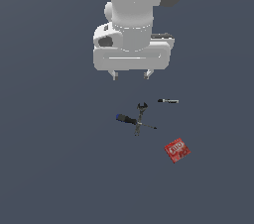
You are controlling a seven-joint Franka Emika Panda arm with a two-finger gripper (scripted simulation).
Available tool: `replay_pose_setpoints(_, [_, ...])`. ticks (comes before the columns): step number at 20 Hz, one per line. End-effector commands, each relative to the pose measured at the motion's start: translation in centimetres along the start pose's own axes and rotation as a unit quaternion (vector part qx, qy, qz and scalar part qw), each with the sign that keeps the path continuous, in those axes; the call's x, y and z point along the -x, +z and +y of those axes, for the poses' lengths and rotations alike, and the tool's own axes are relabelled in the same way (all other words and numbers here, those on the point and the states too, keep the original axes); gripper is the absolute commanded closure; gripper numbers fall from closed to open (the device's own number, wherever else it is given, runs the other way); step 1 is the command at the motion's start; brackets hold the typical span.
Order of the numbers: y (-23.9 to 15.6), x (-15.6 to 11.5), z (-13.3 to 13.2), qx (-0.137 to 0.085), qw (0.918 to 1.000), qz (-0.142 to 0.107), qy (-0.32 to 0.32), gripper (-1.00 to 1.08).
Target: Pick up a designated object from a clutter of objects.
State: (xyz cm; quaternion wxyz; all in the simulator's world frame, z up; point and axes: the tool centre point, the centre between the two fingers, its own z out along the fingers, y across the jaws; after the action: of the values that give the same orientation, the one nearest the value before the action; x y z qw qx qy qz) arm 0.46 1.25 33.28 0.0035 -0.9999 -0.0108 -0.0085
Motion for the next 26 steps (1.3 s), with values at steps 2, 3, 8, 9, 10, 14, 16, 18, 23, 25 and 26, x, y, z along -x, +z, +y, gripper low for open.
replay_pose_setpoints(2, [0.0,0.0,0.0,-0.001,1.0,0.0,0.0,-0.92])
replay_pose_setpoints(3, [0.0,-0.1,0.0,0.0,1.0,0.0,0.001,-0.92])
replay_pose_setpoints(8, [0.5,-0.6,-0.4,-0.001,0.9999,0.0,0.015,-0.92])
replay_pose_setpoints(9, [0.6,-0.8,-0.6,-0.001,0.9998,0.0,0.019,-0.92])
replay_pose_setpoints(10, [0.8,-1.0,-0.7,-0.001,0.9997,-0.001,0.024,-0.92])
replay_pose_setpoints(14, [1.6,-1.9,-1.4,-0.001,0.9989,-0.001,0.047,-0.92])
replay_pose_setpoints(16, [2.1,-2.5,-1.8,-0.001,0.9981,-0.001,0.062,-0.92])
replay_pose_setpoints(18, [2.7,-3.1,-2.4,-0.001,0.9969,-0.002,0.079,-0.92])
replay_pose_setpoints(23, [4.6,-4.8,-4.0,-0.001,0.9918,-0.002,0.128,-0.92])
replay_pose_setpoints(25, [5.5,-5.5,-4.6,-0.001,0.989,-0.003,0.148,-0.92])
replay_pose_setpoints(26, [5.9,-5.9,-5.0,-0.001,0.9875,-0.003,0.158,-0.92])
